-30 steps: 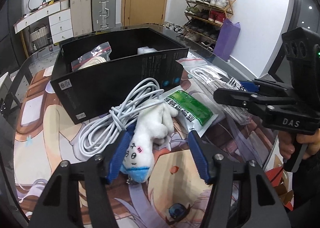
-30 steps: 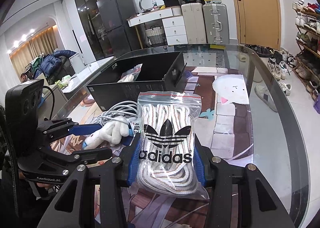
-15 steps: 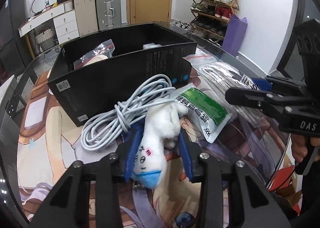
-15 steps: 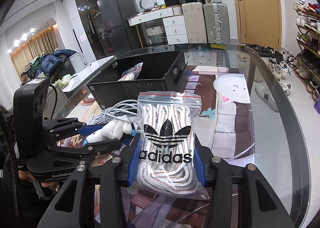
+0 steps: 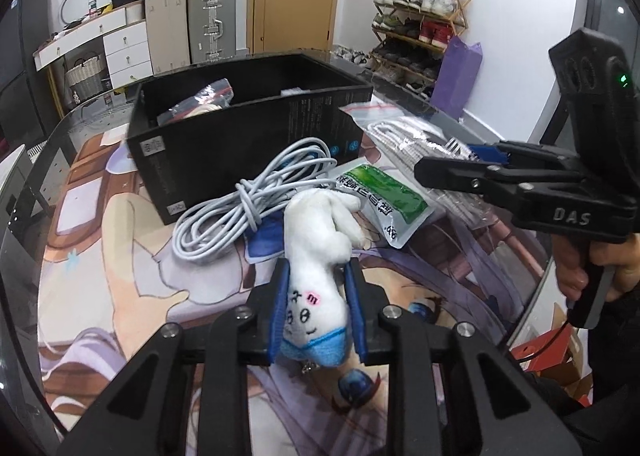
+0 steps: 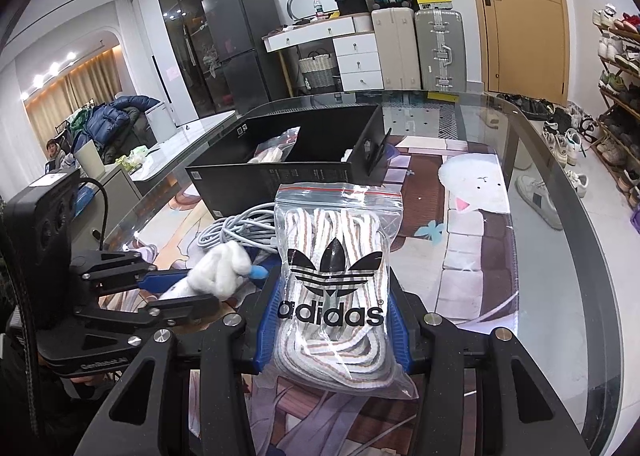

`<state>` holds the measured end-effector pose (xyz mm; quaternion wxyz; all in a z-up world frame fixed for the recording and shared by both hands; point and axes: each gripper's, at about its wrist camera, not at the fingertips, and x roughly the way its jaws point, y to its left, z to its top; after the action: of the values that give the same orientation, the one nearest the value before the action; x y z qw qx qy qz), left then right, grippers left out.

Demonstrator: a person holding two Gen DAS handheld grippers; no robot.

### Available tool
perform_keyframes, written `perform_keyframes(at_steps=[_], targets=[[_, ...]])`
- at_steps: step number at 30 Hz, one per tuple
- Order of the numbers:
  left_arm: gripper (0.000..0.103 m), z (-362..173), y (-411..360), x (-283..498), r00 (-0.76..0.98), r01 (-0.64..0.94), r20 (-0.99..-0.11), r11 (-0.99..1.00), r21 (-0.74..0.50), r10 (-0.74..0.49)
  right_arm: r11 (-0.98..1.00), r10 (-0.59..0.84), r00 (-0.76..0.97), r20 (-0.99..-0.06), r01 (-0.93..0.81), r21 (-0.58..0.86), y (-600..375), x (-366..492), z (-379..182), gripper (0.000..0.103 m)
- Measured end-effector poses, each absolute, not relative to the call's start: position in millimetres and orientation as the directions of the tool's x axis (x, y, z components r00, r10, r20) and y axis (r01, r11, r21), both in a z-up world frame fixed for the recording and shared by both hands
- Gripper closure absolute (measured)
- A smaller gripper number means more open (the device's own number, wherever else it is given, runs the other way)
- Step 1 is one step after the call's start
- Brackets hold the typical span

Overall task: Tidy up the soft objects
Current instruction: 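Carry the plush doll and Adidas bag over the black box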

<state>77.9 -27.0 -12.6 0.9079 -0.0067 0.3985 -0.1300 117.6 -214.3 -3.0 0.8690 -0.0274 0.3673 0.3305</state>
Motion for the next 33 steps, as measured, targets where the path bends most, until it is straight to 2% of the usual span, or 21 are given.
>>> perform_keyframes(at_steps=[17, 33], targets=[[0.078, 28.3, 3.9, 67.9, 0.750, 0.158, -0.621, 0.974, -0.165, -0.227, 0.772, 0.555, 0.530, -0.641, -0.614, 0.161, -202.5, 106.4, 13.7, 0.056], [0.078, 50.7, 26.6, 118.6, 0.773, 0.090, -0.609, 0.980, -0.177, -0.181, 0.794, 0.503, 0.555, -0.663, -0.599, 0.100, -172.2, 124.1, 47.4, 0.057]])
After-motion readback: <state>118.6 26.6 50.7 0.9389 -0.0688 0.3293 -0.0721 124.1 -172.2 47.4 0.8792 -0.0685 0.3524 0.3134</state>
